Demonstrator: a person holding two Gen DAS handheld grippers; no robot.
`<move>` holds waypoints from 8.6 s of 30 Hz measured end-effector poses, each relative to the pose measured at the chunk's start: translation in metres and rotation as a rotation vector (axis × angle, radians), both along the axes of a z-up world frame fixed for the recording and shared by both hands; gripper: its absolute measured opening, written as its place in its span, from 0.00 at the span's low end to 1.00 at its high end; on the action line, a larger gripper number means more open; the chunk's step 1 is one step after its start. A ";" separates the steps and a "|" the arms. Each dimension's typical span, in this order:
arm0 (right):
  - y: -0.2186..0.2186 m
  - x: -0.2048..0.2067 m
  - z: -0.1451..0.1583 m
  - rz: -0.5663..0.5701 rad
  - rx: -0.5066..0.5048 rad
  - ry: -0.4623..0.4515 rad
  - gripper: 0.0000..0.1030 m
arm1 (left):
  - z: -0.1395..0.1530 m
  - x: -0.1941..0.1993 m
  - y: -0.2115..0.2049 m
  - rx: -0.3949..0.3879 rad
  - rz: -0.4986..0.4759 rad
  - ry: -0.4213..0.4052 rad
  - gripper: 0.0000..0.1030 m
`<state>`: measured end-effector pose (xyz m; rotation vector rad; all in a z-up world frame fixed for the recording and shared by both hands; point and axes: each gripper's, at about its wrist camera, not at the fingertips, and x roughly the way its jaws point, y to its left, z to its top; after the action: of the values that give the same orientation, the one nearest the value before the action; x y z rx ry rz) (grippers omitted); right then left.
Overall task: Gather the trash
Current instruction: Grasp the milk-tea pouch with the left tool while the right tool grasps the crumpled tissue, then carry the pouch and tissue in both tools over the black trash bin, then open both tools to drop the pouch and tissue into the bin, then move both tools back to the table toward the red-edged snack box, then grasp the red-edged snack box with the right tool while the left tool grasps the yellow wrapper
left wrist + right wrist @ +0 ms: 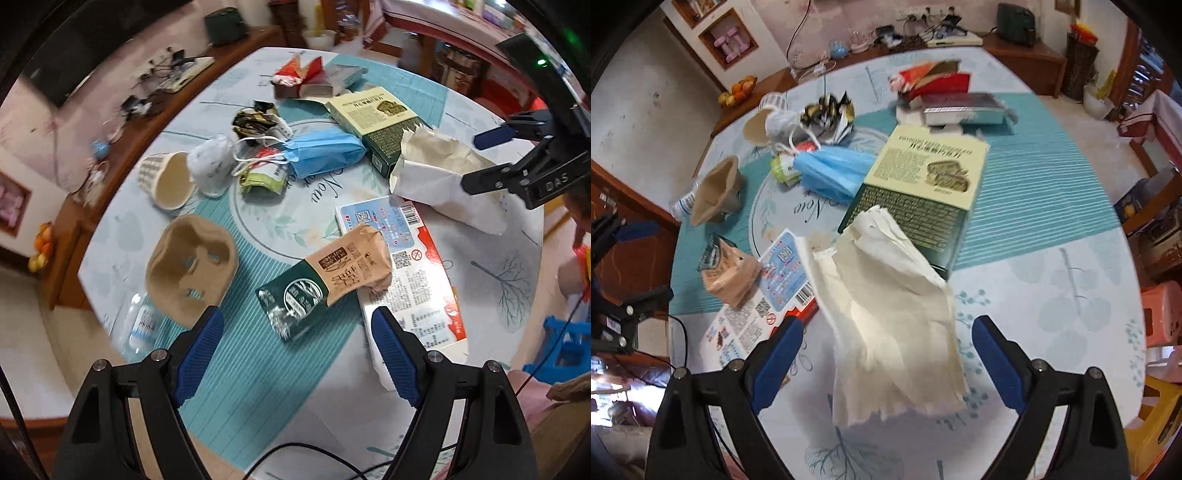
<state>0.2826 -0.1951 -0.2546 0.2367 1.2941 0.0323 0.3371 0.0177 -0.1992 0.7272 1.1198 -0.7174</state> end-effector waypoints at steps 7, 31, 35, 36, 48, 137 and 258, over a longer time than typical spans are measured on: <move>0.009 0.006 -0.032 0.033 -0.011 0.126 0.80 | -0.020 0.014 -0.004 0.027 -0.115 0.030 0.79; 0.035 -0.031 -0.016 -0.083 -0.005 0.152 0.55 | -0.069 0.017 -0.042 0.183 -0.392 0.176 0.44; 0.036 -0.041 -0.013 -0.103 -0.026 0.150 0.50 | -0.067 0.017 -0.035 0.196 -0.292 0.174 0.40; 0.038 -0.042 -0.011 -0.107 -0.037 0.147 0.49 | -0.065 0.016 -0.033 0.188 -0.273 0.179 0.40; 0.044 -0.072 0.014 -0.144 0.065 0.104 0.23 | -0.007 -0.018 0.012 0.033 0.056 0.231 0.39; 0.065 -0.271 -0.251 -0.091 0.260 0.311 0.72 | -0.240 -0.327 0.032 -0.211 0.941 0.197 0.83; -0.008 -0.123 0.040 -0.468 0.314 -0.125 0.11 | -0.081 -0.090 -0.054 -0.064 0.411 0.290 0.26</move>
<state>0.1599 -0.2035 -0.2150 0.7899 1.0801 -0.1471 0.2476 -0.0366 -0.2799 0.3247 1.4498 -0.5124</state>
